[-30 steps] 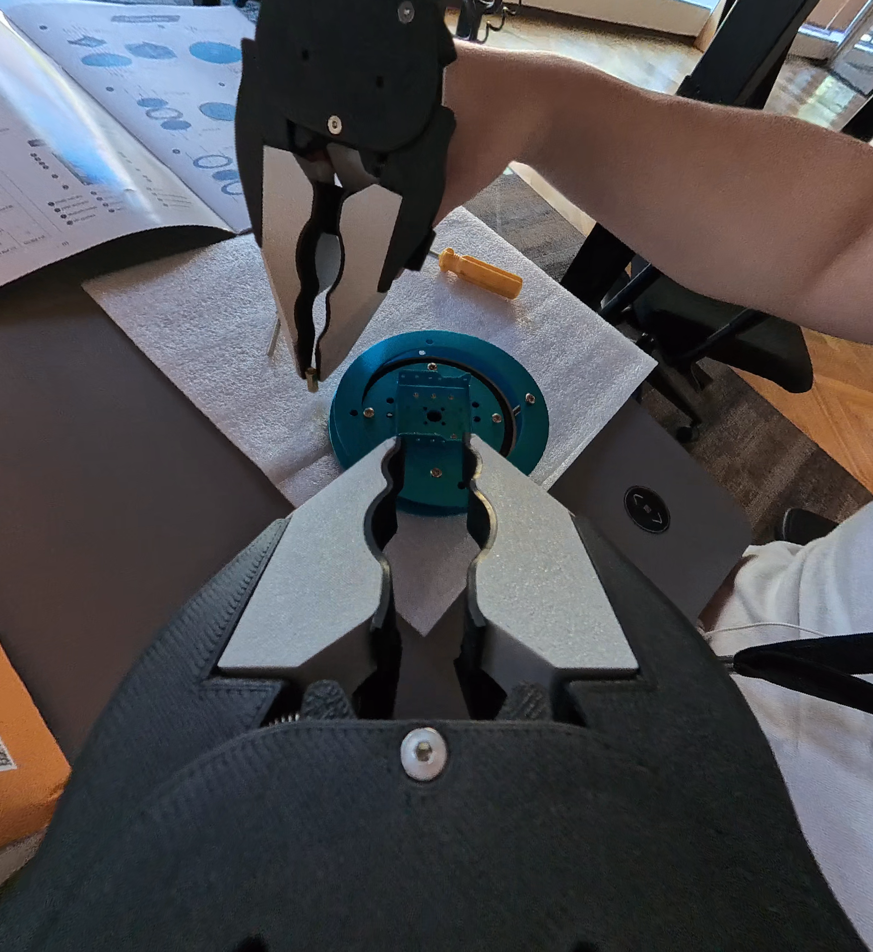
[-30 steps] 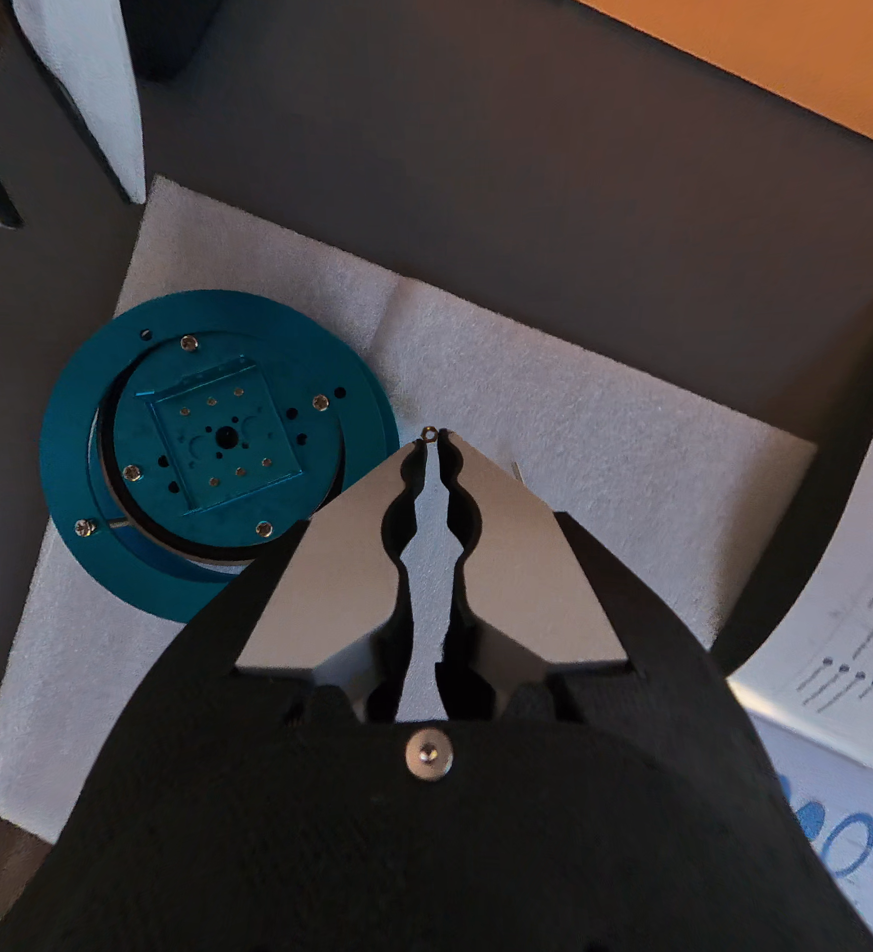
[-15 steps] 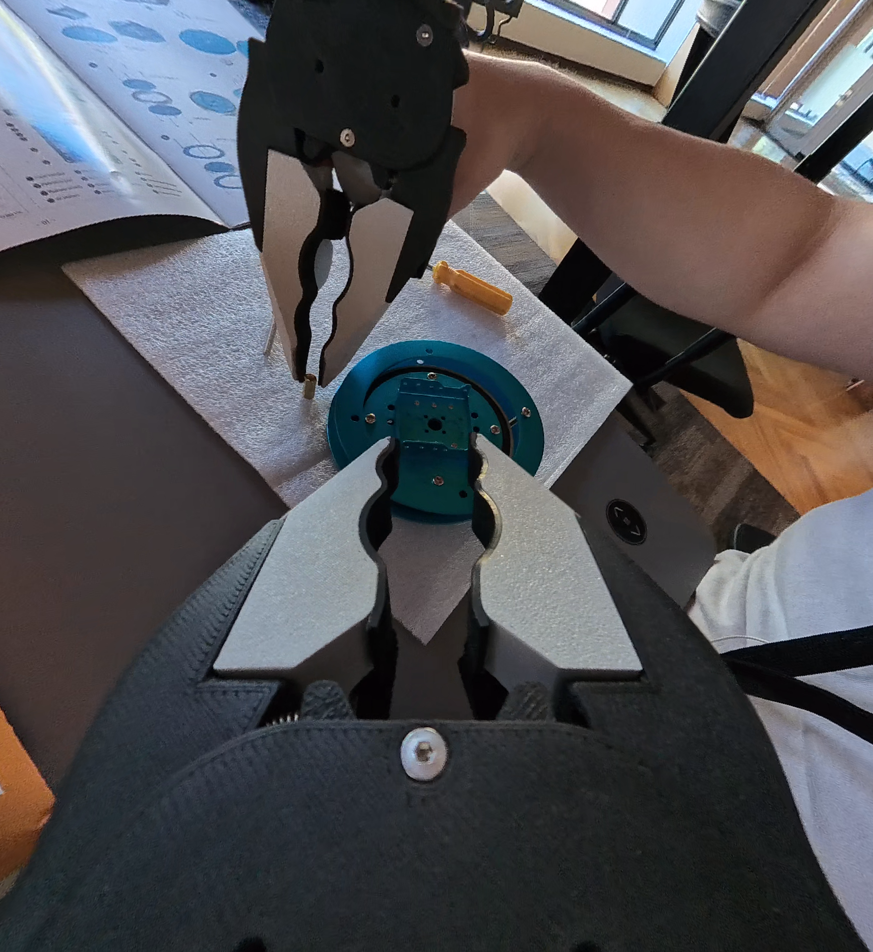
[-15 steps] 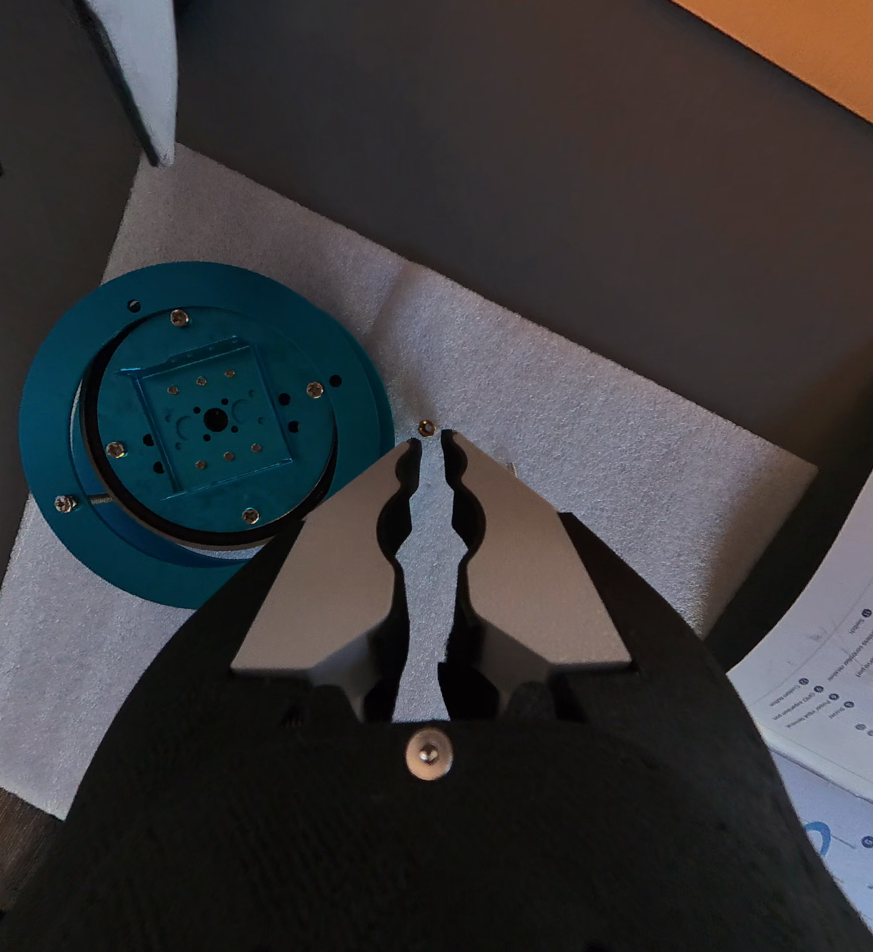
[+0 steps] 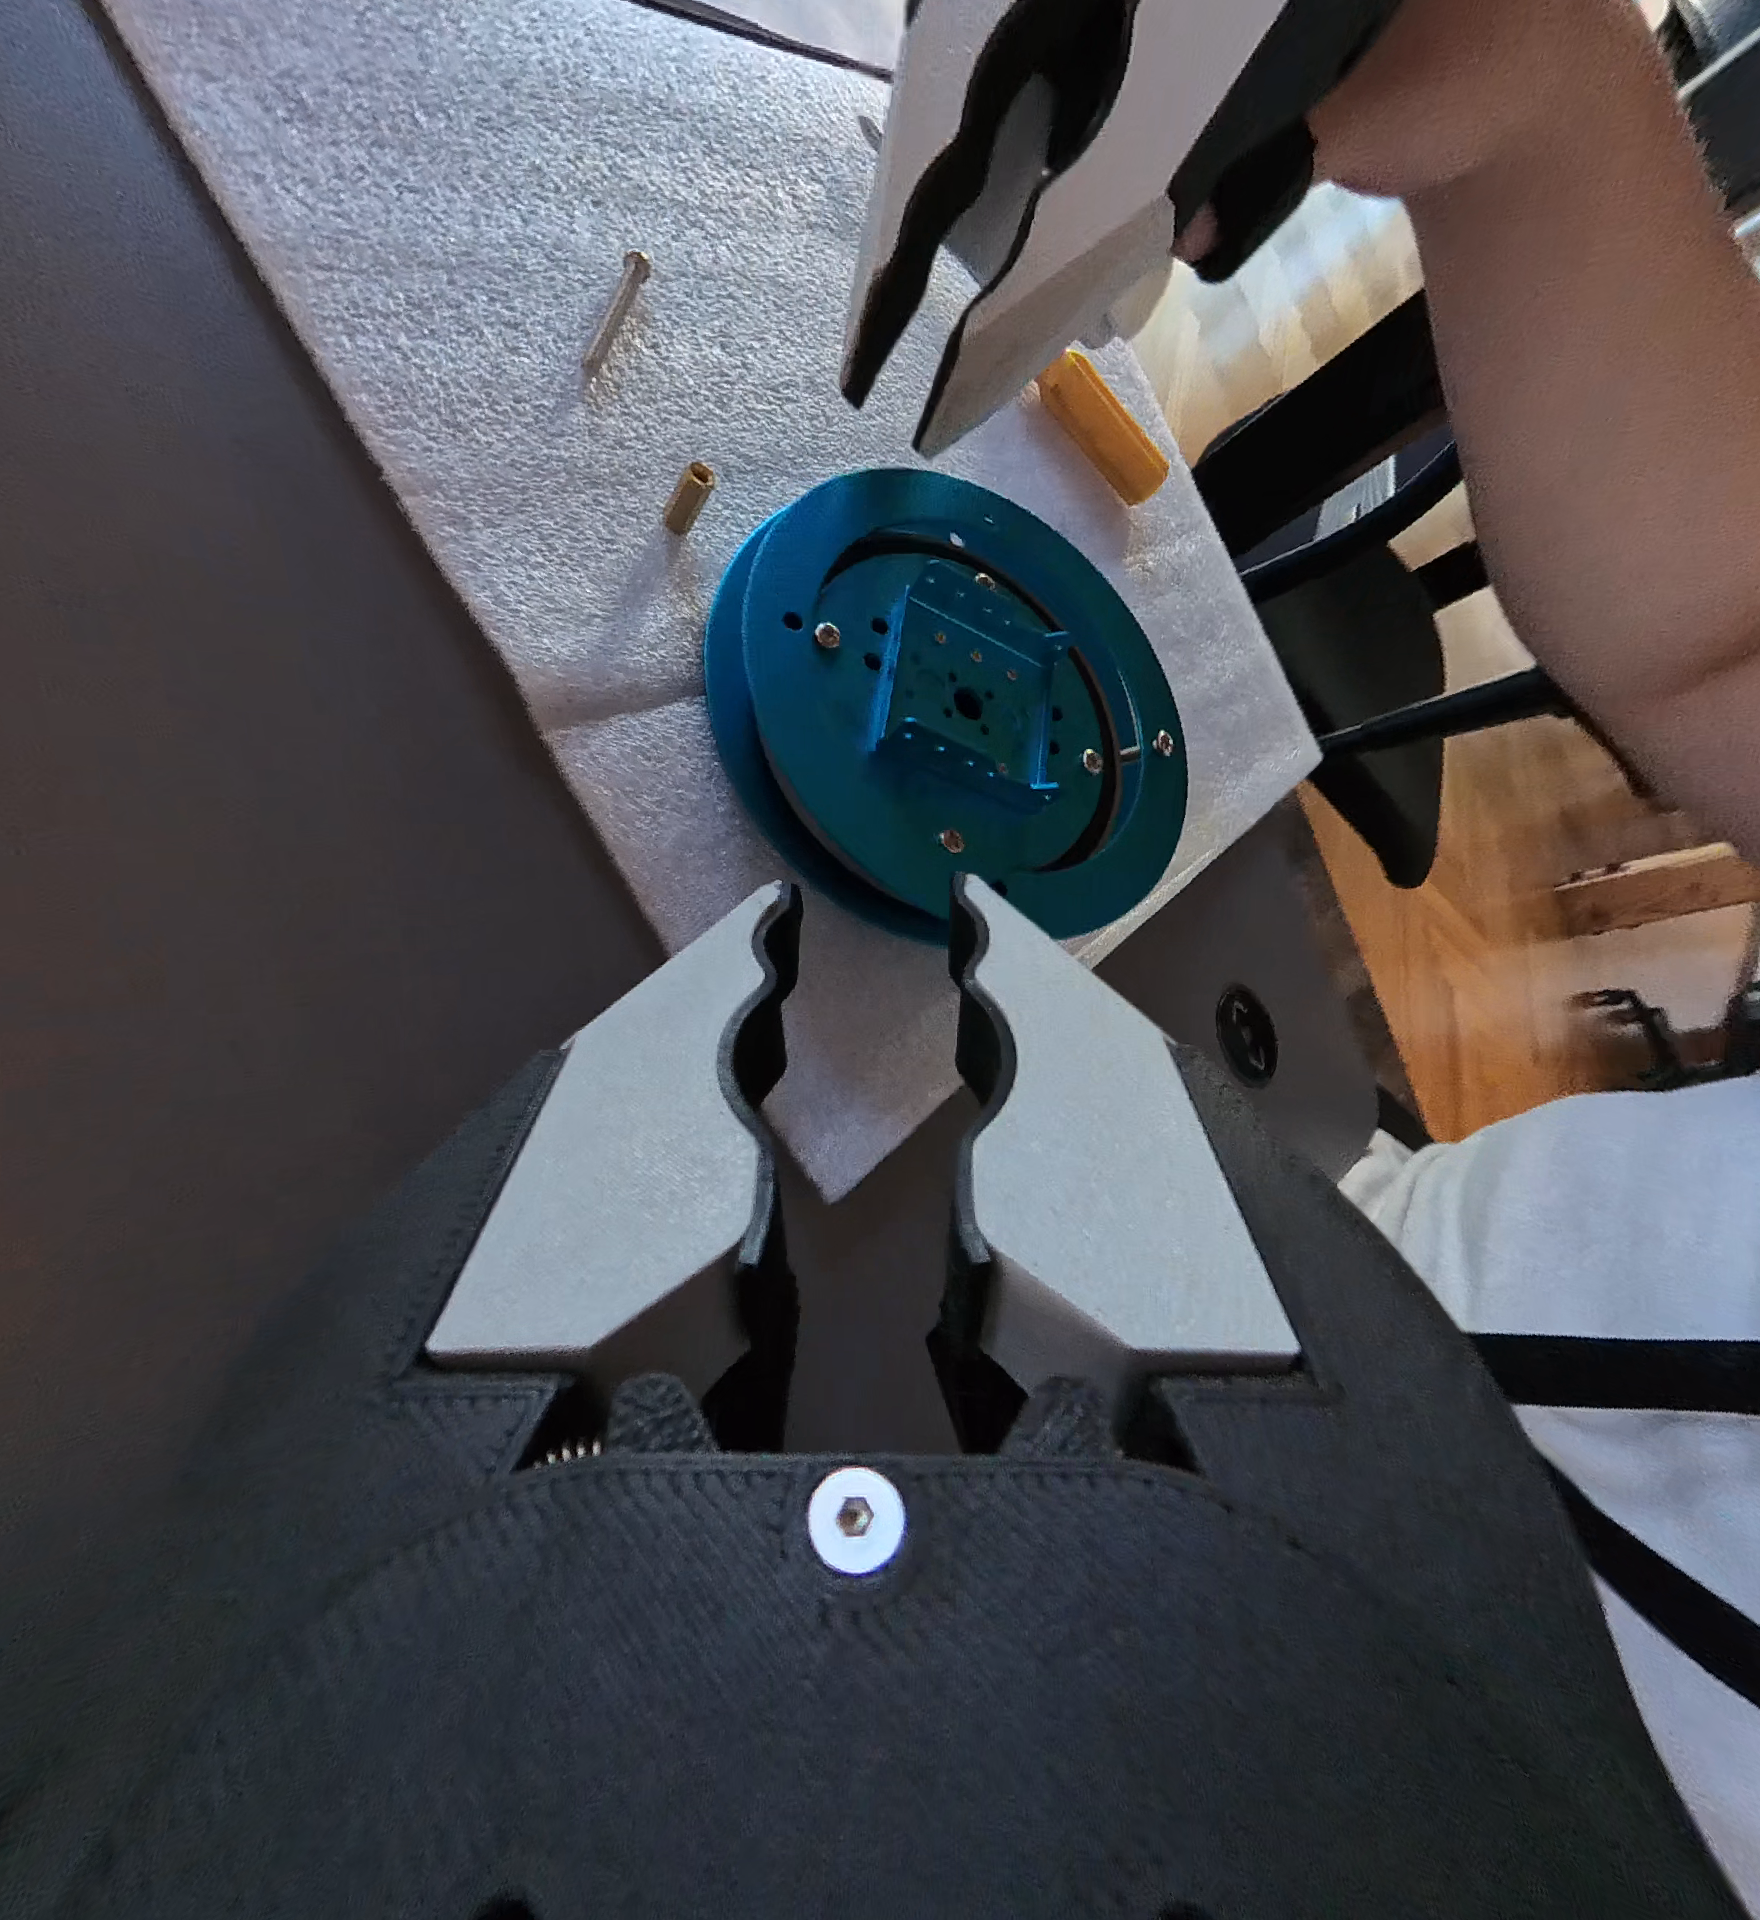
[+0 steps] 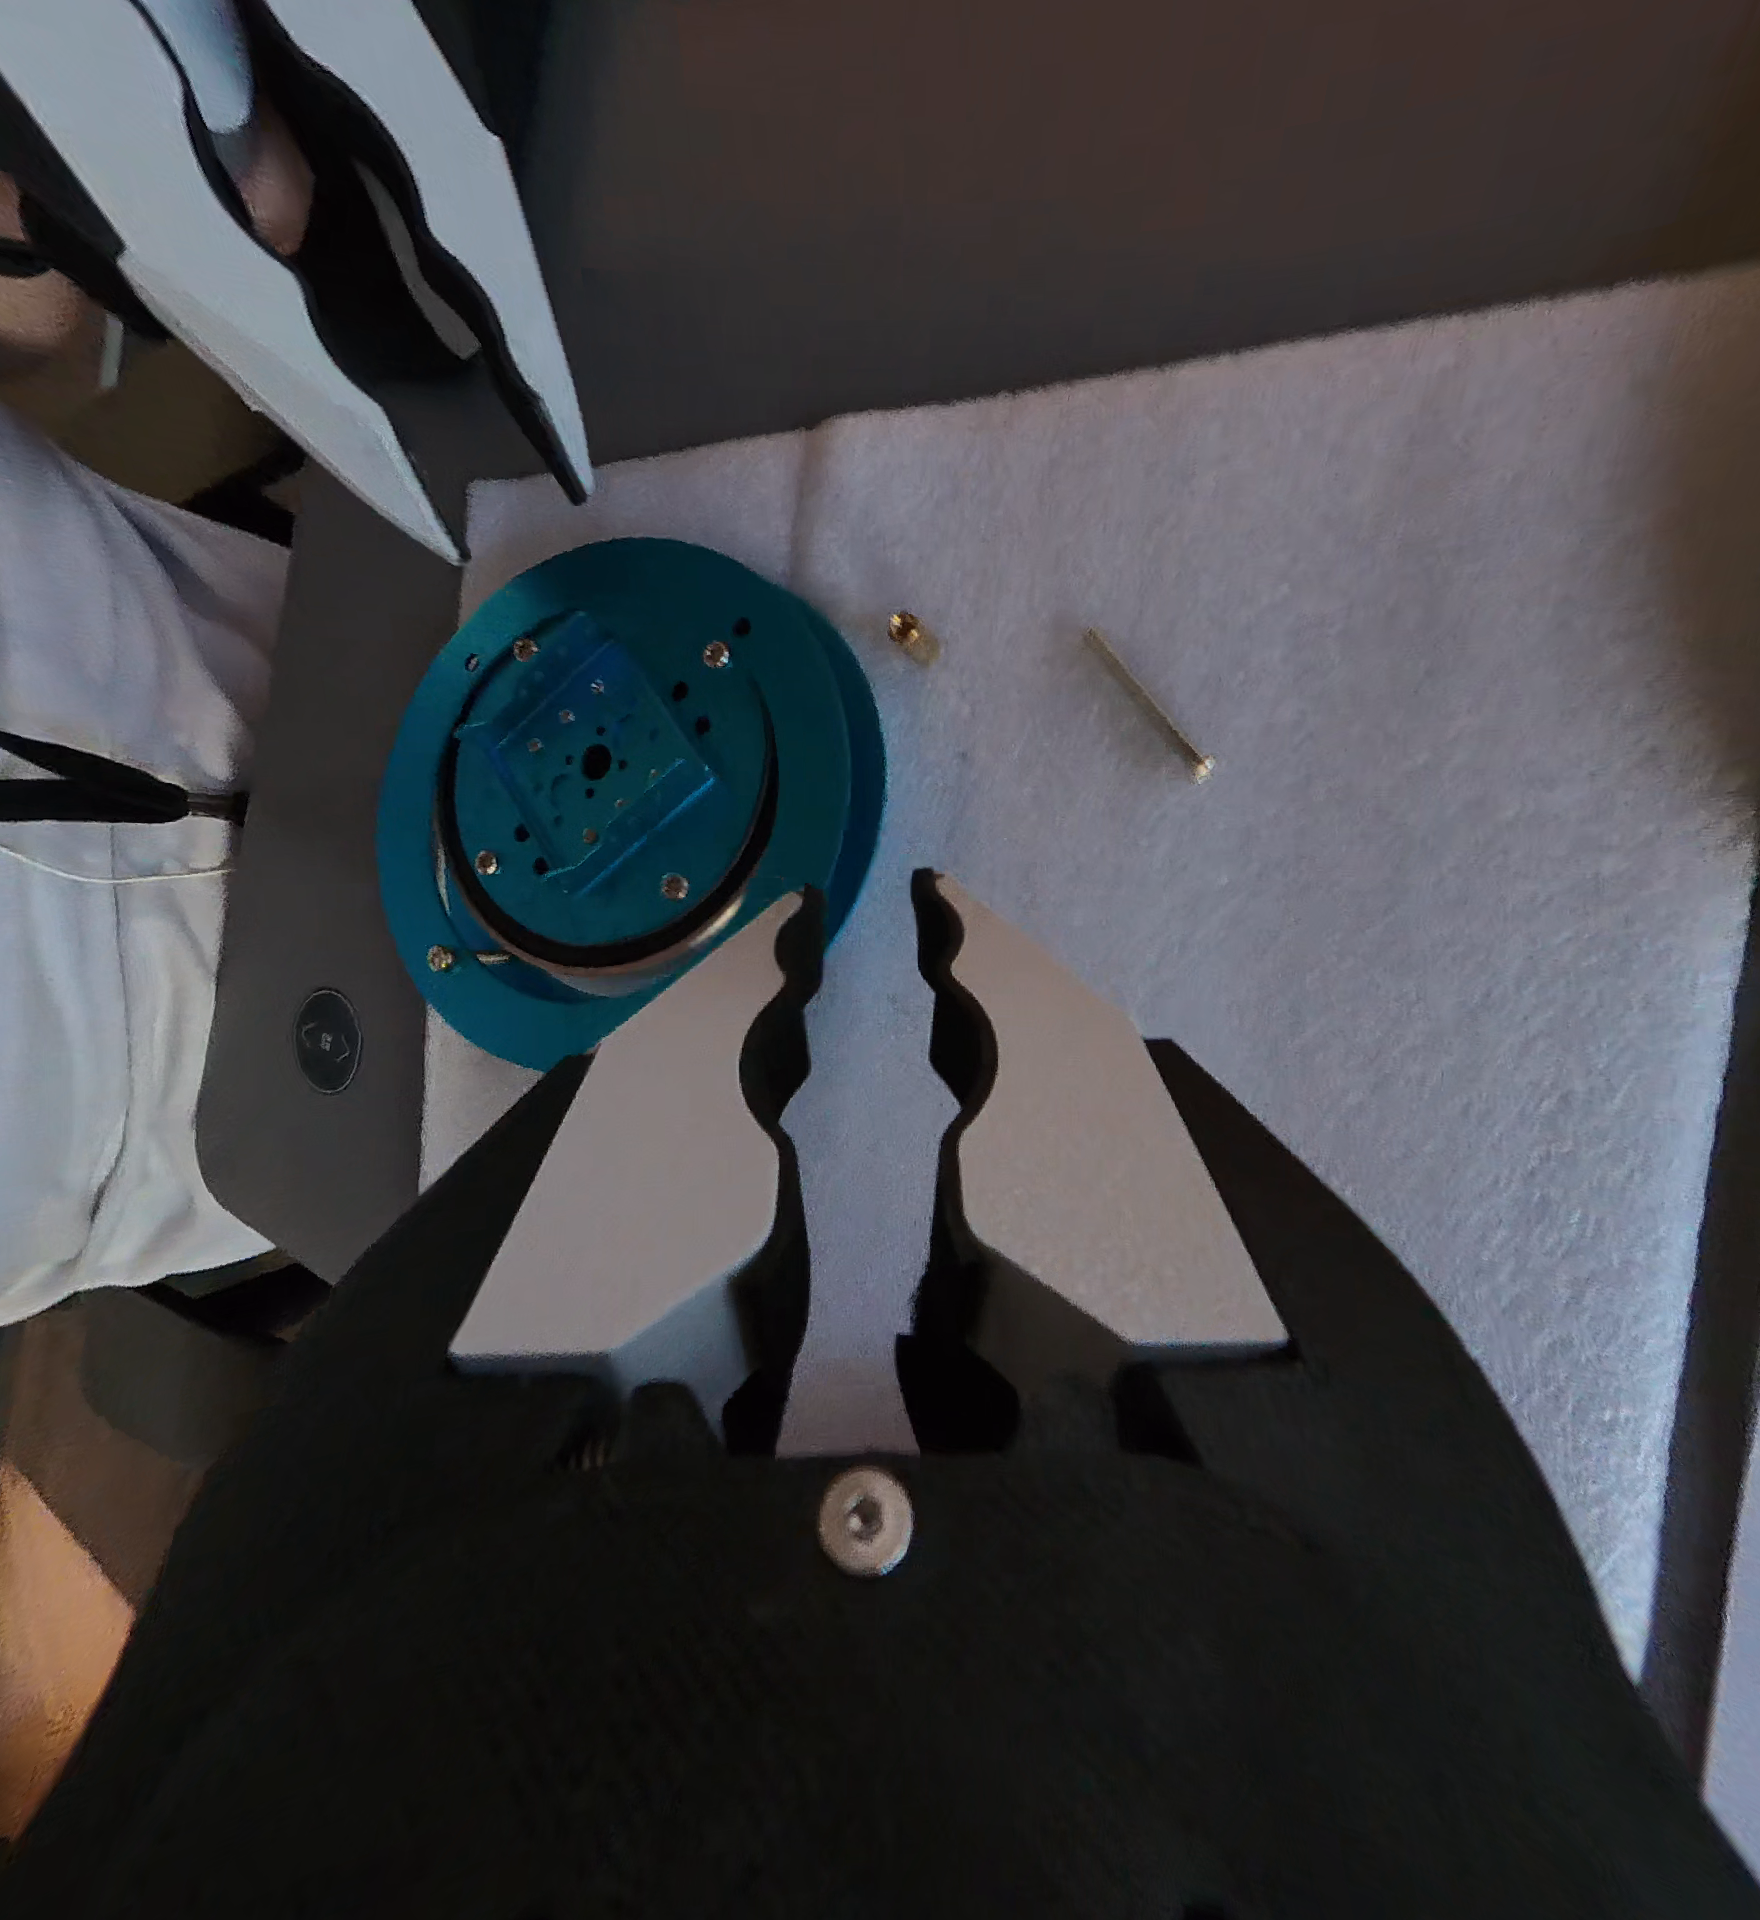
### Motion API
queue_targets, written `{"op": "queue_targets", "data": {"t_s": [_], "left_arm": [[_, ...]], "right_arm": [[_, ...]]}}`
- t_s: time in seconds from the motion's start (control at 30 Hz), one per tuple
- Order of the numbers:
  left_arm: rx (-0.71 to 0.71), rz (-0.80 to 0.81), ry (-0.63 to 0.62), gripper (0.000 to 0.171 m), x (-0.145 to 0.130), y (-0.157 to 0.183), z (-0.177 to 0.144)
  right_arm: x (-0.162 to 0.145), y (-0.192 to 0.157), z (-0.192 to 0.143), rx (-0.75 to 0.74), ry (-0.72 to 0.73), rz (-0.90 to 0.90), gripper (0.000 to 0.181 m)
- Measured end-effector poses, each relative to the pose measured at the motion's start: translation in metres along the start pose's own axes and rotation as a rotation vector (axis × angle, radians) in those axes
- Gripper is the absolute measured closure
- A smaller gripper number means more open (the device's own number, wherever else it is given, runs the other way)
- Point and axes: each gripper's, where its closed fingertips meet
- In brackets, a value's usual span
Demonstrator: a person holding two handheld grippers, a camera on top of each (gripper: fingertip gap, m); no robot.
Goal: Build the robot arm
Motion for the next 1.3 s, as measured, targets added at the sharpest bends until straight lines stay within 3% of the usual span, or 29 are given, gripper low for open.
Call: {"op": "queue_targets", "data": {"t_s": [0.13, 0.5, 0.83, 1.3], "left_arm": [[-0.041, -0.089, -0.001, 0.144, 0.003, -0.001, 0.007], [-0.128, -0.194, -0.102, 0.154, -0.003, 0.001, 0.021], [-0.123, -0.125, -0.095, 0.154, -0.005, 0.001, 0.020], [-0.135, -0.042, -0.104, 0.159, 0.002, 0.010, 0.018]], "right_arm": [[-0.011, 0.005, 0.001, 0.054, -0.025, 0.092, 0.167], [-0.014, -0.011, 0.013, 0.415, -0.086, 0.268, 0.169], [-0.013, -0.019, 0.015, 0.590, -0.146, 0.424, 0.175], [-0.001, -0.032, 0.001, 0.727, 0.005, 0.394, 0.180]]}}
Point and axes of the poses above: each gripper's, where its closed fingertips meet, z out along the fingers, x out of its top, y = z × x across the jaws, and after that the axes turned 4 degrees about y, right-handed
